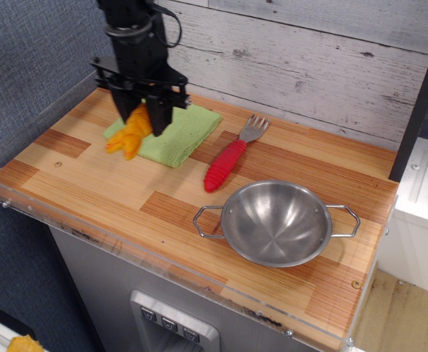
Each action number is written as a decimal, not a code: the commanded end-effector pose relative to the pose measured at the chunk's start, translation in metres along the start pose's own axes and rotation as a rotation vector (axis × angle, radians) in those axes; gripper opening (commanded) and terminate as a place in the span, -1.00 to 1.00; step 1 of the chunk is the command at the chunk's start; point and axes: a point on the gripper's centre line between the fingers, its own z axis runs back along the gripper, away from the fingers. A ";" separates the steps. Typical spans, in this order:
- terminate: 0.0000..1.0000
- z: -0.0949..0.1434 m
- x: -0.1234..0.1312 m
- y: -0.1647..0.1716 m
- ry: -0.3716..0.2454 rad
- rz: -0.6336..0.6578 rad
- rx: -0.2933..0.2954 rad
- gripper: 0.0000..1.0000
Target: Put the fish on the green cloth
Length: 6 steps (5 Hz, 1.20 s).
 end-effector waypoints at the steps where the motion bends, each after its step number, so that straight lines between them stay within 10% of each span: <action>1: -1.00 -0.005 0.040 0.026 -0.035 0.027 0.032 -1.00; 5: -1.00 -0.025 0.050 0.035 -0.004 0.021 0.059 -1.00; 6: -1.00 -0.024 0.046 0.032 -0.016 0.020 0.048 1.00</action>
